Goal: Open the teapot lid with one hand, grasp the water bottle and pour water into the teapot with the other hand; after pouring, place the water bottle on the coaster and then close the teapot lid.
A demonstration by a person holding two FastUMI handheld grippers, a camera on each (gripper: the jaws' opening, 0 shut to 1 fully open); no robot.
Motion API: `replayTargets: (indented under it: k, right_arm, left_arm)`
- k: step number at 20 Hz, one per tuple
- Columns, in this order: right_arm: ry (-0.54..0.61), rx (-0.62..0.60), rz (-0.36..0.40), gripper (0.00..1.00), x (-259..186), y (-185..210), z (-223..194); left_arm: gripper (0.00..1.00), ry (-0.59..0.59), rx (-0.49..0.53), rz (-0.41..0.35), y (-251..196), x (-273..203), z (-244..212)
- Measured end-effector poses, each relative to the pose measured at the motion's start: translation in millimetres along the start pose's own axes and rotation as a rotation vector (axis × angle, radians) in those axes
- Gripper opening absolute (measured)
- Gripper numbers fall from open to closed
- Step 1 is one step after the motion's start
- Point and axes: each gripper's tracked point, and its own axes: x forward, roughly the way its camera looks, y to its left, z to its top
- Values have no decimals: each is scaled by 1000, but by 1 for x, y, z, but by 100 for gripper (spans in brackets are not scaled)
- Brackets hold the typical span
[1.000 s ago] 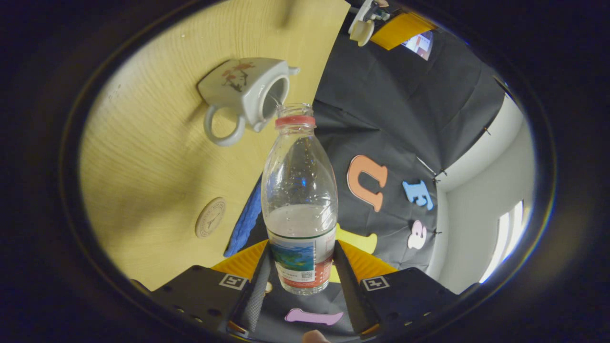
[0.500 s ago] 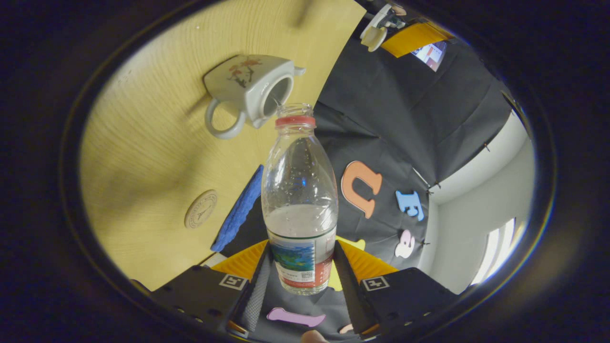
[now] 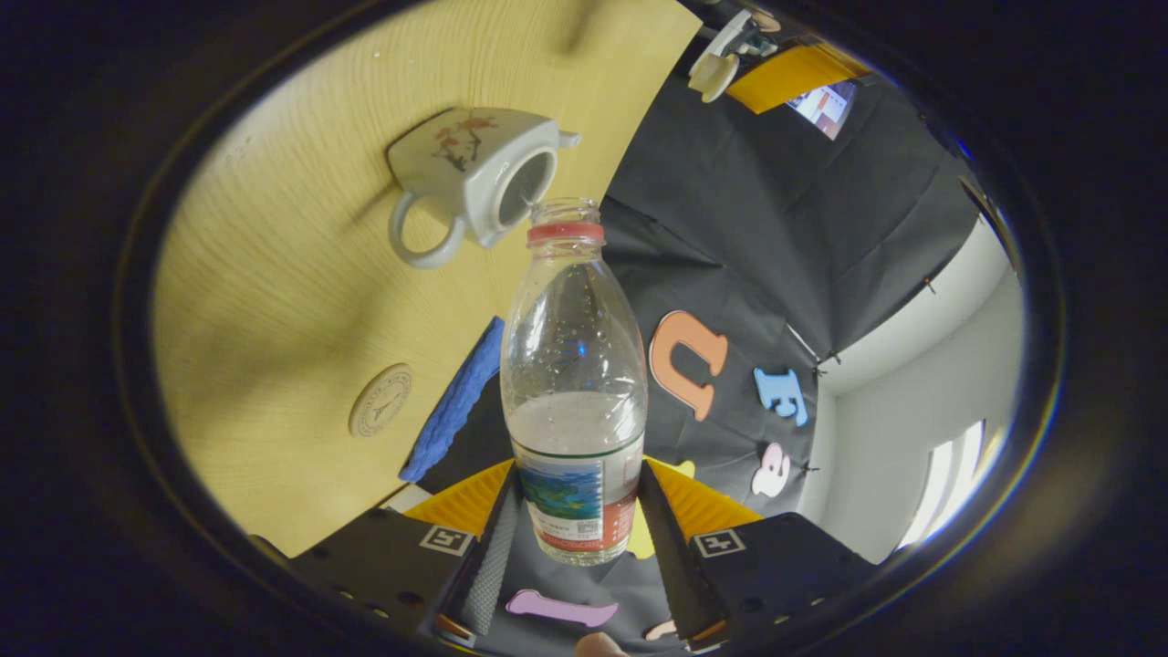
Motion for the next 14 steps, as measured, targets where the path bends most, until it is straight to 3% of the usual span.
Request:
replayTargets:
  k: [4, 8, 10, 14]
  right_arm:
    - [16, 113, 73, 72, -2, 20, -2]
    - [51, 359, 205, 72, -9, 42, 0]
    - [77, 545, 302, 72, -10, 55, 0]
    - [83, 1087, 522, 75, -31, 70, 31]
  left_arm:
    - [3, -4, -2, 5, 0, 0, 1]
    - [3, -15, -5, 9, -4, 0, 5]
    - [3, -27, -14, 9, -9, 2, 6]
    - [3, -49, -20, -12, -27, 4, 9]
